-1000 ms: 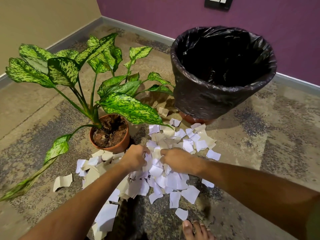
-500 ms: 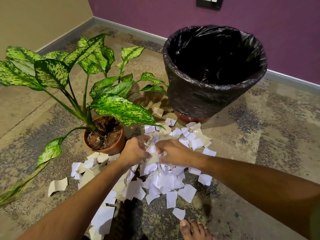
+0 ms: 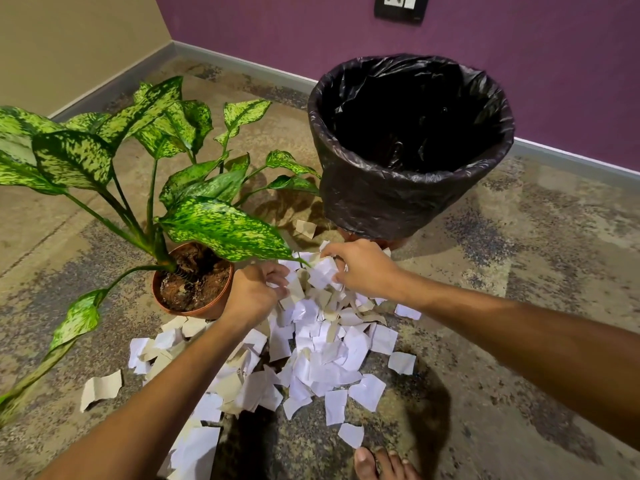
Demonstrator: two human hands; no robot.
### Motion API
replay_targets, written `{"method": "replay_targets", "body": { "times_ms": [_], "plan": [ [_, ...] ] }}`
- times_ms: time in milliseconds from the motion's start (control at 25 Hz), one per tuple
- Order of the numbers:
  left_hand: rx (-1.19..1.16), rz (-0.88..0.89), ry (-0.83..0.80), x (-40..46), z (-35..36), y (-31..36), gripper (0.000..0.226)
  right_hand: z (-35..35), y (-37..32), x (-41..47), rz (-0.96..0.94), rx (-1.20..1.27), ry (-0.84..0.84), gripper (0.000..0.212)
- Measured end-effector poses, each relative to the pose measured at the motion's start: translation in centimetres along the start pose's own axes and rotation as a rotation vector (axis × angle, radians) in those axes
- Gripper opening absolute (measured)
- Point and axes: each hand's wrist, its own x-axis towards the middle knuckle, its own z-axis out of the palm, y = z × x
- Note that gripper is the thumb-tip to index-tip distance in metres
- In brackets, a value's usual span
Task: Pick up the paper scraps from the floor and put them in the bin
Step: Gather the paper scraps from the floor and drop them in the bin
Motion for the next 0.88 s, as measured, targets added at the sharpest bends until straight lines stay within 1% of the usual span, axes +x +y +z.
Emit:
{"method": "replay_targets", "body": {
  "times_ms": [120,160,240,320,400,480,600,720,800,880],
  "plan": [
    [0.052,0.088,0.051,0.1,0.1,2.0,0.022,-2.4,-2.1,-0.8,-0.042,-0.093,0.03,0.042],
    [0.003,0.13,0.081,0.3,0.2,2.9,0.025,-3.3,-3.0,-1.1,-0.06,-0.127,0.054,0.041],
    [-0.04,0.257,0.191,0.8,0.6,4.6,0.031,-5.7,-4.8,-1.7,-0.087,-0.189,0.116,0.037],
    [-0.068,0.364,0.312,0.4,1.2,7.1,0.021,-8.6,-6.3,-2.1,-0.102,-0.234,0.163,0.03],
    [-0.197,0.449,0.456,-0.6,1.5,9.9,0.017,-12.0,-7.5,-2.7,-0.101,-0.256,0.191,0.024],
    [-0.321,0.49,0.562,-1.8,1.5,12.8,0.019,-15.8,-8.0,-3.3,-0.067,-0.222,0.234,0.024],
    [-0.381,0.47,0.581,-2.9,1.8,16.8,0.023,-20.8,-6.9,-3.8,-0.023,-0.183,0.355,0.032],
    [-0.415,0.482,0.623,-2.5,2.4,20.4,0.024,-23.1,-4.3,-3.6,0.026,-0.12,0.486,0.031],
    [-0.37,0.482,0.635,-1.3,3.0,22.4,0.02,-23.3,-2.2,-3.0,0.089,-0.091,0.569,0.029],
    [-0.279,0.479,0.602,0.1,3.5,23.7,0.018,-22.8,-0.5,-2.3,0.14,-0.094,0.622,0.028]
  ]
}}
